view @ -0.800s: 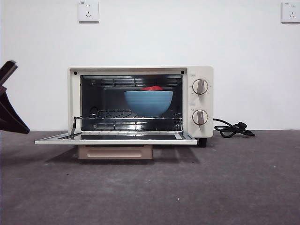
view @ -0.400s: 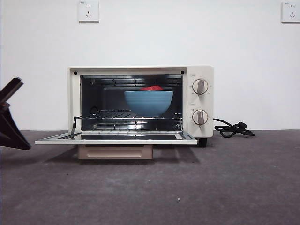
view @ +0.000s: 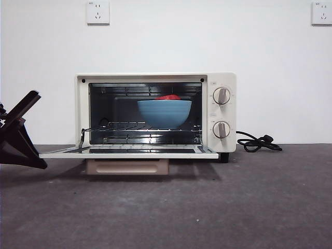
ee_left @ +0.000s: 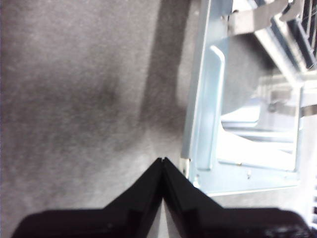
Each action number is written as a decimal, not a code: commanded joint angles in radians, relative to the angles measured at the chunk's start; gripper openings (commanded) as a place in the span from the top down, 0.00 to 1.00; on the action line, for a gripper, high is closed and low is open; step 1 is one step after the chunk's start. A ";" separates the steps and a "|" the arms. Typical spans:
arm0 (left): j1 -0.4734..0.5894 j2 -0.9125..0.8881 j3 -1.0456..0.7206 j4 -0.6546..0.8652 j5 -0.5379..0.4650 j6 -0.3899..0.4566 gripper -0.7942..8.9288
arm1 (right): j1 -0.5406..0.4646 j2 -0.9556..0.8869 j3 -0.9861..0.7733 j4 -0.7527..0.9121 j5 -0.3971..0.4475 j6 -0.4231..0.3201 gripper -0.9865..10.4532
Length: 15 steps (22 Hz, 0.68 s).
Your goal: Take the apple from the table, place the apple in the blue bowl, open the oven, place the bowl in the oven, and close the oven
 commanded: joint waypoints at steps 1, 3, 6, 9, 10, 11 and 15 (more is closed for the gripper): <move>-0.003 0.007 0.000 0.063 0.036 -0.074 0.93 | 0.002 -0.023 -0.007 -0.019 -0.002 0.029 0.89; -0.006 0.007 0.000 0.083 0.056 -0.096 0.93 | 0.002 -0.048 -0.007 -0.019 -0.002 0.037 0.89; -0.014 0.007 0.001 0.102 0.071 -0.124 0.93 | 0.002 -0.075 -0.007 -0.019 -0.002 0.039 0.89; -0.022 0.007 0.002 0.148 0.083 -0.164 0.93 | 0.002 -0.097 -0.007 -0.019 -0.002 0.045 0.89; -0.022 0.007 0.003 0.164 0.091 -0.185 0.93 | 0.002 -0.101 -0.007 -0.019 -0.002 0.045 0.89; -0.022 0.007 0.004 0.188 0.101 -0.208 0.93 | 0.002 -0.106 -0.007 -0.019 -0.002 0.045 0.89; -0.022 0.007 0.026 0.243 0.113 -0.273 0.93 | 0.002 -0.117 -0.007 -0.020 -0.013 0.046 0.89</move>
